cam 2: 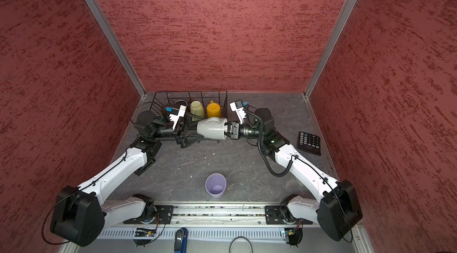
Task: Load cups into a dish rack
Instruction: Place the cup upside down at the dish rack.
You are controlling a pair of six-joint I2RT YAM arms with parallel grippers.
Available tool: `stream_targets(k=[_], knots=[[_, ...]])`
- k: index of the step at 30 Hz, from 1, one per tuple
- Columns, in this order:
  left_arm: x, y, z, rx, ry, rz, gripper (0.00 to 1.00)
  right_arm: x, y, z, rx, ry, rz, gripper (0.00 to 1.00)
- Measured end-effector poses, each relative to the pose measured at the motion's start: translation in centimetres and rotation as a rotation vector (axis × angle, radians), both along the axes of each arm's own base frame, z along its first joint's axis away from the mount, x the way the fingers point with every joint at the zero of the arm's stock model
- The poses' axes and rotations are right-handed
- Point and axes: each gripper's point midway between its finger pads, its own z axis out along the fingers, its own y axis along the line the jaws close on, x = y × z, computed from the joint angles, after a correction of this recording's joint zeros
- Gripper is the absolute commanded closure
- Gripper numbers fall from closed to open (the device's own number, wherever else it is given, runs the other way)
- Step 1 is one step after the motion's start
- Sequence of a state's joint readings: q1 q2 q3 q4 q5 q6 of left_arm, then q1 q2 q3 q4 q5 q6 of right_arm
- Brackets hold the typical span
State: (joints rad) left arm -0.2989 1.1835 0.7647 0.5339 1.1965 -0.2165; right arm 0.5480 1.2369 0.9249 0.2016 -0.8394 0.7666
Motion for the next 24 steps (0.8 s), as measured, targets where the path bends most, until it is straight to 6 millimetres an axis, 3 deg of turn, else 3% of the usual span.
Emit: stream_targets(k=[24], knots=[[-1.4,-0.5,0.2,-0.002,-0.010,-0.064,0.01,-0.6,3.8,-1.0,0.052,0.036,0.089,1.00]])
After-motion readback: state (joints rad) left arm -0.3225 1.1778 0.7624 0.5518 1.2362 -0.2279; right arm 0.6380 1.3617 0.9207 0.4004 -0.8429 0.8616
